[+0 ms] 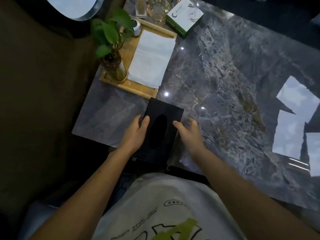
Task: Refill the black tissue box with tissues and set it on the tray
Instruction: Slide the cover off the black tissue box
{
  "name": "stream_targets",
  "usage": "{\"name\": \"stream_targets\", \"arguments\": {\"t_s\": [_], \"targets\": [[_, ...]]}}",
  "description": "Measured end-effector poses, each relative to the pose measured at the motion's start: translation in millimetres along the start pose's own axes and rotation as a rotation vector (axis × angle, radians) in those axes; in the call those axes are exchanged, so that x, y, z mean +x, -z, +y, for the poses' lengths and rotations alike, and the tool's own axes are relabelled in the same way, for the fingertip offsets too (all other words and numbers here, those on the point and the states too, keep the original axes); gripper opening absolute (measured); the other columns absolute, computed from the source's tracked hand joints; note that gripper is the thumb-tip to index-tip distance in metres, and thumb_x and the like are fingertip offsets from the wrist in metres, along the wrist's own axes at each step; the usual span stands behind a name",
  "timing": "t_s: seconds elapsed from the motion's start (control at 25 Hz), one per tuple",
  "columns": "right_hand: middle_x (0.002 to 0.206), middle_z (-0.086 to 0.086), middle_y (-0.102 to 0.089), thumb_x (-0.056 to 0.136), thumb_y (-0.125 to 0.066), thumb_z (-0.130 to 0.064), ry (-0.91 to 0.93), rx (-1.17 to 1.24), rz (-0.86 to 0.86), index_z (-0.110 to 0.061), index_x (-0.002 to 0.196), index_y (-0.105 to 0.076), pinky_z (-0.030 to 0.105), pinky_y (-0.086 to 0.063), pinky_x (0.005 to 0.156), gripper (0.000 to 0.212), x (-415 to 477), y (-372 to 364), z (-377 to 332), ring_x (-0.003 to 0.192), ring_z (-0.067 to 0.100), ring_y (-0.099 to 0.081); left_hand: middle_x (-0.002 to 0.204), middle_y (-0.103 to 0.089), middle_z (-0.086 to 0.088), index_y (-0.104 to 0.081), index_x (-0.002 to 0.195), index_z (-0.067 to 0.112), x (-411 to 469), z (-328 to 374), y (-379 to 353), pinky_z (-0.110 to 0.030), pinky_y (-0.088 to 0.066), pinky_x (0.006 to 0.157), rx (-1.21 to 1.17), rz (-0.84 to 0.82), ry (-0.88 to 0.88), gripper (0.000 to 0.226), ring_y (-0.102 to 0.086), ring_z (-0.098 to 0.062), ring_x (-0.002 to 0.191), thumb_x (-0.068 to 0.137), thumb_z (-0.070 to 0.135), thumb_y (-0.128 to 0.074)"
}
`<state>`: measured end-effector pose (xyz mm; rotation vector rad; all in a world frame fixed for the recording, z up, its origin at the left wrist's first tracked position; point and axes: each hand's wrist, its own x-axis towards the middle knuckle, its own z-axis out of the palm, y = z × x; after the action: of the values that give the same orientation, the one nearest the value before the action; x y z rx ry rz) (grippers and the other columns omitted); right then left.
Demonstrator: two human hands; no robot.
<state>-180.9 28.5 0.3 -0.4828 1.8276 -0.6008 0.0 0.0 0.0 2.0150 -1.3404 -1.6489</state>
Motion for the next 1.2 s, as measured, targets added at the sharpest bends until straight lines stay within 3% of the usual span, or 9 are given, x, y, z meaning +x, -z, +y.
{"name": "stream_targets", "arguments": {"t_s": [0.04, 0.12, 0.16, 0.24, 0.44, 0.68, 0.92, 1.08, 1.2], "targets": [[0.134, 0.001, -0.055, 0.071, -0.072, -0.052, -0.058, 0.082, -0.016, -0.017, 0.140, -0.040, 0.042, -0.048, 0.101, 0.083, -0.7, -3.1, -2.0, 0.122, 0.020, -0.055, 0.145, -0.047, -0.004, -0.038, 0.144, 0.019, 0.2, 2.2, -1.3, -0.036, -0.035, 0.107, -0.017, -0.016, 0.027, 0.061, -0.044, -0.023, 0.133, 0.097, 0.056, -0.031], [0.123, 0.003, -0.064, 0.080, -0.070, -0.041, -0.126, 0.172, -0.092, -0.015, 0.126, -0.053, 0.034, -0.055, 0.083, 0.055, -2.0, -7.1, -2.9, 0.106, 0.017, -0.064, 0.146, -0.047, -0.004, -0.038, 0.145, 0.019, 0.0, 4.2, -5.2, -0.036, -0.034, 0.109, -0.061, -0.035, 0.053, 0.061, -0.043, -0.021, 0.133, 0.097, 0.056, -0.031], [0.117, 0.003, -0.066, 0.086, -0.068, -0.033, -0.130, 0.186, -0.125, -0.015, 0.119, -0.056, 0.030, -0.053, 0.074, 0.040, -5.6, -8.6, -4.6, 0.099, 0.015, -0.066, 0.144, -0.048, -0.003, -0.039, 0.144, 0.020, -3.1, 6.7, -6.1, -0.035, -0.035, 0.107, -0.092, -0.046, 0.059, 0.061, -0.045, -0.020, 0.132, 0.096, 0.057, -0.032], [0.110, 0.002, -0.069, 0.089, -0.065, -0.028, -0.139, 0.222, -0.155, -0.016, 0.115, -0.059, 0.026, -0.051, 0.068, 0.029, -9.3, -8.3, -7.0, 0.094, 0.014, -0.068, 0.139, -0.052, -0.002, -0.042, 0.141, 0.020, -4.6, 13.1, -9.4, -0.032, -0.037, 0.099, -0.120, -0.056, 0.065, 0.060, -0.048, -0.019, 0.126, 0.095, 0.058, -0.033], [0.109, 0.002, -0.072, 0.086, -0.065, -0.027, -0.026, 0.238, -0.146, -0.019, 0.118, -0.063, 0.031, -0.056, 0.080, 0.033, -12.2, 12.6, -13.6, 0.101, 0.018, -0.069, 0.136, -0.051, -0.003, -0.035, 0.142, 0.019, -10.5, 37.8, -33.3, -0.032, -0.039, 0.092, -0.108, -0.022, 0.080, 0.068, -0.052, -0.023, 0.122, 0.091, 0.064, -0.037], [0.111, 0.001, -0.070, 0.084, -0.067, -0.029, 0.015, 0.253, -0.112, -0.021, 0.121, -0.059, 0.035, -0.056, 0.088, 0.039, 0.0, 83.6, -12.6, 0.101, 0.018, -0.068, 0.132, -0.055, 0.000, -0.040, 0.140, 0.021, -20.5, 72.5, -97.7, -0.042, -0.042, 0.105, -0.147, -0.003, 0.074, 0.067, -0.054, -0.020, 0.120, 0.089, 0.064, -0.039], [0.113, 0.000, -0.067, 0.087, -0.066, -0.027, 0.014, 0.322, -0.095, -0.022, 0.122, -0.055, 0.032, -0.055, 0.086, 0.038, 28.2, 167.2, -16.3, 0.100, 0.015, -0.067, 0.115, -0.059, 0.004, -0.047, 0.130, 0.018, -11.3, 136.0, -164.5, -0.023, -0.044, 0.075, -0.148, -0.054, 0.035, 0.053, -0.059, -0.011, 0.102, 0.094, 0.057, -0.041], [0.109, -0.001, -0.066, 0.088, -0.065, -0.025, 0.012, 0.372, -0.100, -0.021, 0.121, -0.056, 0.027, -0.054, 0.076, 0.034, 46.3, 217.7, -19.2, 0.096, 0.014, -0.066, 0.115, -0.061, 0.003, -0.049, 0.129, 0.019, -0.2, 165.8, -208.9, -0.036, -0.050, 0.092, -0.169, -0.054, 0.079, 0.060, -0.061, -0.015, 0.105, 0.089, 0.063, -0.043], [0.111, -0.001, -0.066, 0.088, -0.065, -0.026, 0.015, 0.378, -0.094, -0.021, 0.122, -0.056, 0.030, -0.055, 0.082, 0.035, 64.3, 238.4, -20.2, 0.099, 0.015, -0.066, 0.124, -0.057, 0.001, -0.047, 0.135, 0.017, 11.0, 183.0, -229.7, -0.033, -0.047, 0.092, -0.145, -0.031, 0.076, 0.065, -0.057, -0.017, 0.109, 0.089, 0.063, -0.041]]}}
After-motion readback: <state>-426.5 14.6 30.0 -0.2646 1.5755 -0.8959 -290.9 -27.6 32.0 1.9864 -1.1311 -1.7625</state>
